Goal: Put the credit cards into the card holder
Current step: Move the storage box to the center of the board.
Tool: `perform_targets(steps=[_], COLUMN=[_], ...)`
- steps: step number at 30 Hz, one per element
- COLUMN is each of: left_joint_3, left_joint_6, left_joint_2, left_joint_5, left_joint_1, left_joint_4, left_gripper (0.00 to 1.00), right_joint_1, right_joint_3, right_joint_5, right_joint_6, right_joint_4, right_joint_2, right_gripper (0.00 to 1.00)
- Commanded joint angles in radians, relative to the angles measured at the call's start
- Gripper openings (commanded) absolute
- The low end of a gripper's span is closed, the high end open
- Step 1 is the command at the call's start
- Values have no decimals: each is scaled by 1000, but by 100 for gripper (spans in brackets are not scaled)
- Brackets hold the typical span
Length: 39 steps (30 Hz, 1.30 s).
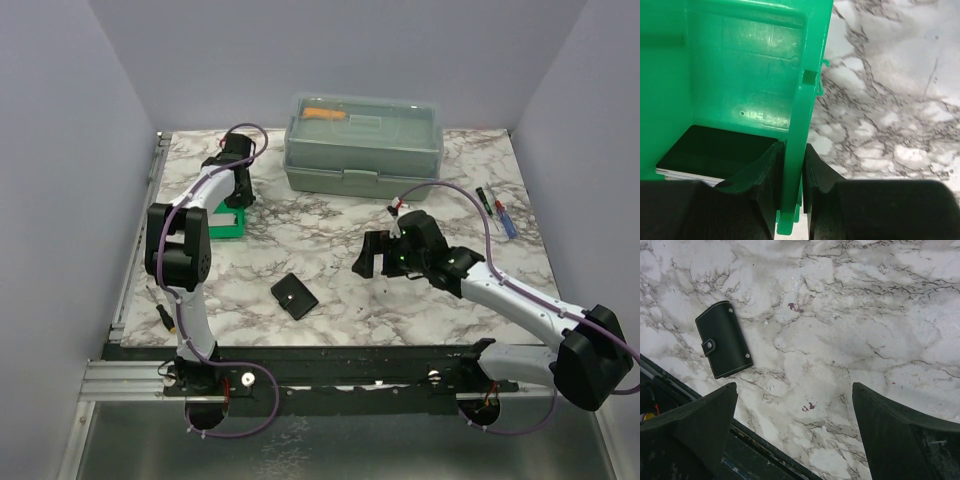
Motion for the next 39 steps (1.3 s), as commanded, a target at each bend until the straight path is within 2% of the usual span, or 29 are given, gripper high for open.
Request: perform_targets(steps=[1,15,27,35,39], left_joint_3=[-60,-223,-348,-423,-436], left_joint_6=[-60,-44,44,74,71], left_joint_2=[-77,-200,-316,-395,-452], left_joint_5=[-7,6,64,91,101], left_joint_1=[-53,-186,-286,-314,-315], left_joint_4=[-40,-74,-45,-24,-19], left_gripper=[25,23,22,31,44], right_joint_1=[-3,-3,-4,-2,16], right_joint_3=[-13,-27,-16,-25,-20], right_joint_5=[-29,-37,-43,-57,-22], right_joint_6=[12,7,-2,-13,-19], right_joint_4=[28,43,53,70,72], right_joint_2=[14,23,50,77,106], right_gripper=[100,100,100,100,100])
